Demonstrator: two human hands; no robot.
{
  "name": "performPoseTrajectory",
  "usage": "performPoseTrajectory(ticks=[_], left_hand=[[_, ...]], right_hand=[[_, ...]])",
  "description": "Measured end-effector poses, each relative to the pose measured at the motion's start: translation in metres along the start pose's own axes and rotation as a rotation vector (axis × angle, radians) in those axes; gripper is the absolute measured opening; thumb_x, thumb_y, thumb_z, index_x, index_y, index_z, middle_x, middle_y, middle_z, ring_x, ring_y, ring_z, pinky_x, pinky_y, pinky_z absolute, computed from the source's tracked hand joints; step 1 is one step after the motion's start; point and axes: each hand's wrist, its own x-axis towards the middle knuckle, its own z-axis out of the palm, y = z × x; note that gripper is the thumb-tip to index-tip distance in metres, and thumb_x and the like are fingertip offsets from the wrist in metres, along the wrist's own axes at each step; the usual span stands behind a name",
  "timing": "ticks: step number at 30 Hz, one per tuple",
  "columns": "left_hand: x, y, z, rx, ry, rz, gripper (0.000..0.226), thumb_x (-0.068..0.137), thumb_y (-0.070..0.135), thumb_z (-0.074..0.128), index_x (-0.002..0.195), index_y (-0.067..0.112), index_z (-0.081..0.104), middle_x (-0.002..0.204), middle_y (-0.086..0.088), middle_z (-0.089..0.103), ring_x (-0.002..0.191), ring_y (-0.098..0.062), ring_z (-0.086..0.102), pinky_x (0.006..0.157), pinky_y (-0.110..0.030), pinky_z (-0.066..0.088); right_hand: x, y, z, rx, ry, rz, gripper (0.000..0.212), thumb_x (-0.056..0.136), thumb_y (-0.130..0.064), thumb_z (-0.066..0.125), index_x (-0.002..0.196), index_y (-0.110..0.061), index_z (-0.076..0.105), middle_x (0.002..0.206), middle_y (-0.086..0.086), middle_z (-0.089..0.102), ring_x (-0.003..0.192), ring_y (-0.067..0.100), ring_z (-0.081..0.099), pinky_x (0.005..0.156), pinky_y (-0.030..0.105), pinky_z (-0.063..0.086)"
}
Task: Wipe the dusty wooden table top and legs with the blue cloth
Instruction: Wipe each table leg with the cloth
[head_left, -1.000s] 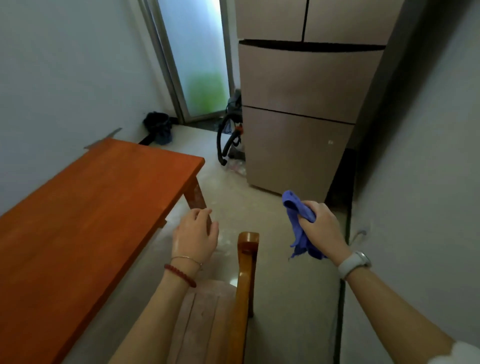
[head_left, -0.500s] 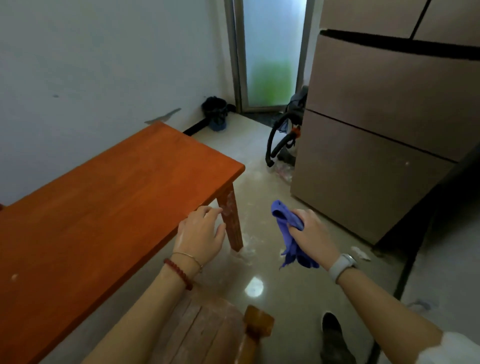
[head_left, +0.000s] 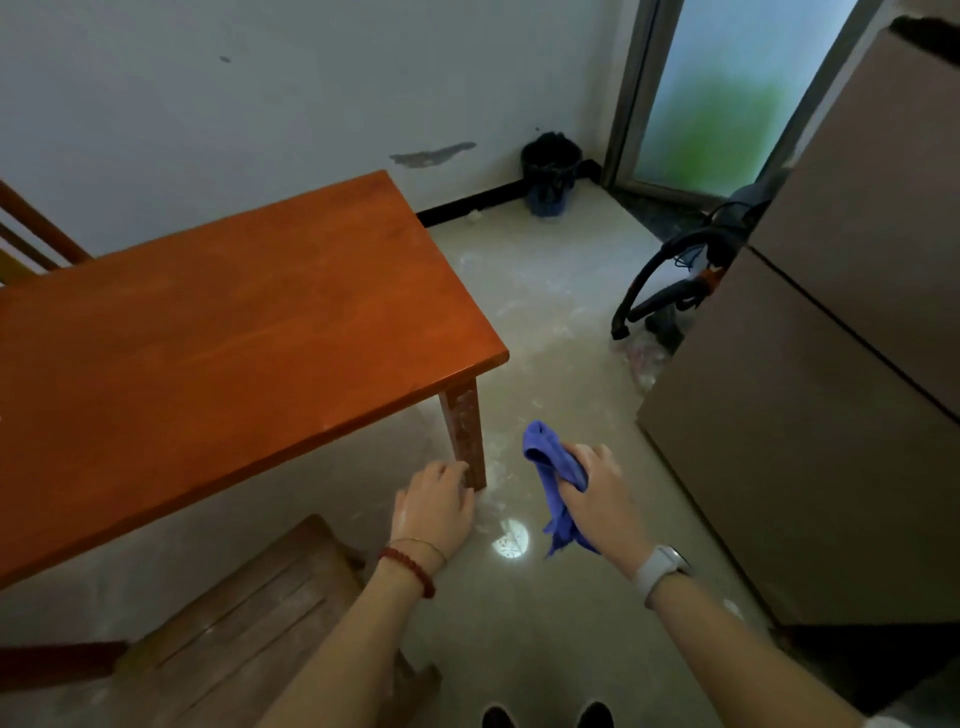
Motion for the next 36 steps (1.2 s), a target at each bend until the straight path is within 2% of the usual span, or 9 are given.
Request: performPoseTrajectory(ticks=[7,10,14,19,24,28,31,33,36], left_hand=[[0.102,-0.043,0.09,-0.447,0.204,-0.189,0.04,0.093,0.021,0.046,0.132,0.013,0.041,0.134,-0.008,0.044,0.12,-0.02,0.046,0.099,-0.03,0.037],[0.158,-0.068,0.137,-0.572,0.348,-0.194,0.044,0.092,0.022,0.047,0.135,0.015,0.038,0.138,-0.009,0.041,0.123,-0.022,0.044,0.102,-0.036,0.037],[0.224,-0.1,0.178,-0.715,0.557,0.003,0.05,0.091,0.024,0.048,0.137,0.027,0.029,0.14,-0.001,0.032,0.124,-0.016,0.039,0.099,-0.033,0.037],[0.258,-0.124,0.213,-0.732,0.6,0.254,0.044,0.082,0.046,0.039,0.118,0.06,0.018,0.132,0.022,0.024,0.124,-0.002,0.03,0.099,-0.028,0.032],[0.282,-0.15,0.228,-1.034,0.564,0.316,0.02,0.093,0.037,0.04,0.107,0.051,0.042,0.109,0.033,0.047,0.101,0.01,0.052,0.082,-0.01,0.045],[0.291,-0.168,0.246,-1.101,0.518,0.358,0.03,0.094,0.038,0.036,0.119,0.029,0.052,0.117,0.013,0.057,0.104,0.004,0.056,0.088,-0.016,0.048],[0.296,-0.173,0.259,-1.015,0.499,0.304,0.053,0.085,0.051,0.028,0.132,0.031,0.041,0.133,0.013,0.043,0.121,-0.007,0.043,0.101,-0.028,0.037],[0.296,-0.175,0.265,-0.996,0.487,0.295,0.037,0.095,0.046,0.026,0.128,0.038,0.039,0.128,0.02,0.042,0.122,-0.007,0.042,0.104,-0.031,0.037],[0.293,-0.178,0.271,-0.99,0.466,0.292,0.034,0.098,0.032,0.021,0.125,0.039,0.039,0.128,0.019,0.043,0.122,-0.007,0.042,0.103,-0.028,0.037]], right_hand=[[0.094,0.06,0.094,-0.01,0.054,-0.222,0.022,0.086,-0.015,0.053,0.107,-0.016,0.059,0.087,-0.001,0.048,0.073,0.023,0.052,0.067,0.043,0.049],[0.143,0.102,0.138,-0.052,0.126,-0.412,0.038,0.085,-0.032,0.044,0.114,-0.012,0.058,0.091,0.006,0.054,0.073,0.021,0.054,0.06,0.034,0.05],[0.211,0.138,0.187,-0.024,0.292,-0.688,0.042,0.084,-0.029,0.045,0.122,-0.014,0.051,0.095,0.01,0.055,0.075,0.019,0.053,0.059,0.023,0.045],[0.262,0.126,0.217,0.094,0.697,-1.093,0.037,0.086,-0.016,0.05,0.123,-0.015,0.043,0.102,0.004,0.04,0.085,0.02,0.047,0.066,0.03,0.046],[0.292,0.116,0.255,-0.09,0.889,-1.263,0.031,0.092,-0.021,0.043,0.122,-0.02,0.043,0.114,0.005,0.034,0.102,0.027,0.038,0.081,0.036,0.044],[0.307,0.198,0.326,-0.325,0.72,-1.257,0.04,0.085,-0.024,0.047,0.124,-0.021,0.042,0.118,0.01,0.036,0.105,0.031,0.04,0.08,0.043,0.051],[0.303,0.285,0.367,-0.647,0.349,-1.28,0.04,0.08,-0.021,0.047,0.119,-0.029,0.046,0.11,0.002,0.044,0.095,0.022,0.048,0.066,0.035,0.058],[0.297,0.308,0.365,-0.682,0.149,-1.252,0.044,0.079,-0.019,0.06,0.12,-0.031,0.045,0.109,0.0,0.042,0.091,0.02,0.054,0.067,0.027,0.057],[0.285,0.276,0.33,-0.416,0.298,-1.3,0.037,0.085,-0.015,0.052,0.121,-0.022,0.048,0.107,0.005,0.04,0.091,0.022,0.048,0.069,0.026,0.049]])
